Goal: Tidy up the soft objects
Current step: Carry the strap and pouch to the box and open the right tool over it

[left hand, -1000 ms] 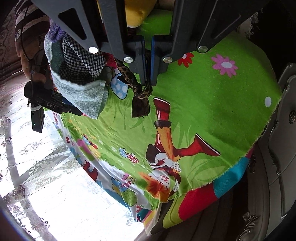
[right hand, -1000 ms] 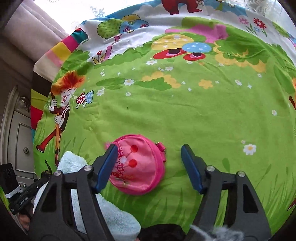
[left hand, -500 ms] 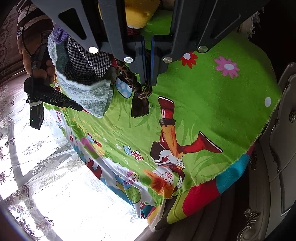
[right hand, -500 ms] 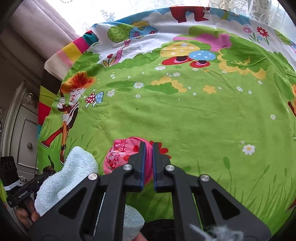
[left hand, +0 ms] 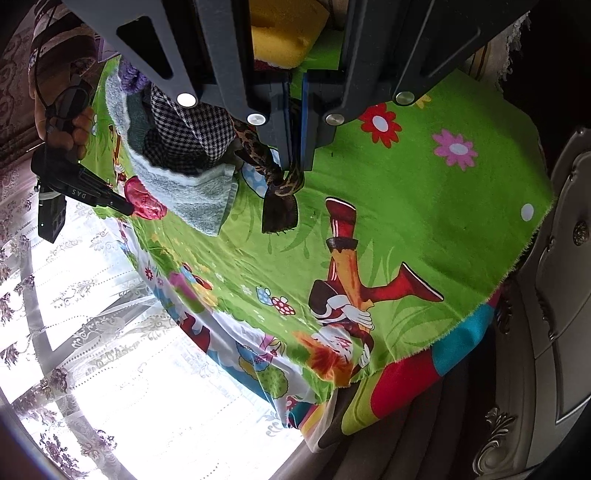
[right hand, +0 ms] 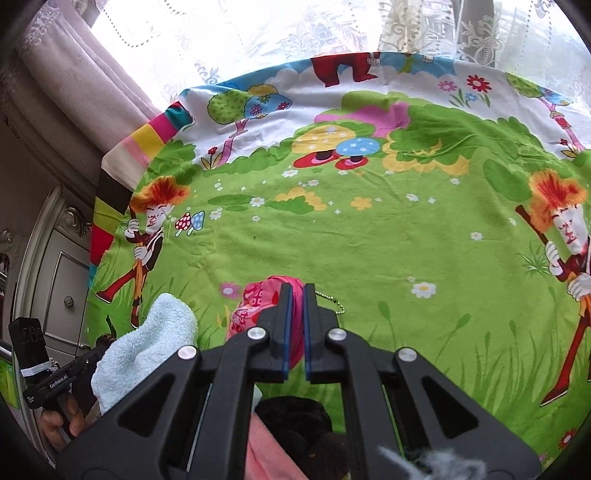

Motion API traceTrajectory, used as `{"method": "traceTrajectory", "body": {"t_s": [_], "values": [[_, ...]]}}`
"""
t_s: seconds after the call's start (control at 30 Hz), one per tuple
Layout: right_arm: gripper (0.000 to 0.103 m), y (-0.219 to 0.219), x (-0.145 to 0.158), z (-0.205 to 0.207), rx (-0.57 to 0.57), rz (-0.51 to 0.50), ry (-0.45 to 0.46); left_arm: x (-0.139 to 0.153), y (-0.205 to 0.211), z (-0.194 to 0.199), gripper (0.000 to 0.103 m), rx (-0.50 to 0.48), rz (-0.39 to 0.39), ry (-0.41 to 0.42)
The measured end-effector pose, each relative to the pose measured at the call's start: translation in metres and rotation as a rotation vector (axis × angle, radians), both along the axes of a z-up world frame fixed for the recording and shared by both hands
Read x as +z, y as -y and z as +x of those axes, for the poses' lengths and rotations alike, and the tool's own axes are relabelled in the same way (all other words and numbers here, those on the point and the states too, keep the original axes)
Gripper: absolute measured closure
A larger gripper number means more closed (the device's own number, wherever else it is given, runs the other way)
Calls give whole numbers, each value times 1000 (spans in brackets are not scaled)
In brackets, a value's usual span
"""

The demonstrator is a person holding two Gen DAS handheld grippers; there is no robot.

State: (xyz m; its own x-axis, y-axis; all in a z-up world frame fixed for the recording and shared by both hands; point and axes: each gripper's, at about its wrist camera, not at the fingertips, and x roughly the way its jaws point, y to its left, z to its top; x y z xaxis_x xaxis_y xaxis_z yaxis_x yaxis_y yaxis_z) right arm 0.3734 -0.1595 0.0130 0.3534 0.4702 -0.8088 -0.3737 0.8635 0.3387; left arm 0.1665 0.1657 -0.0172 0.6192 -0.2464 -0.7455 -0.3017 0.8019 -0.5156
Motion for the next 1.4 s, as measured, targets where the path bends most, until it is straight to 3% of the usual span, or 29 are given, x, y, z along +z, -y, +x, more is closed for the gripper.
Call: {"method": "traceTrajectory", "body": {"t_s": [0.27,0.6,0.87,1.13,1.4], "values": [[96,71,22,-36,-97,53,21,33,14,-13,99,-17,20,70],[96,170,35,-116,-228,118,38,75,59,-32,99,-99,32,145],[96,249,40,-194,-335,65,64,98,100,-48,99,-176,32,185],[96,322,3,-262,-451,61,-8,109,148,-56,99,-275,25,196],[96,345,-65,-263,-479,88,-127,113,206,-62,99,-399,15,184]]}}
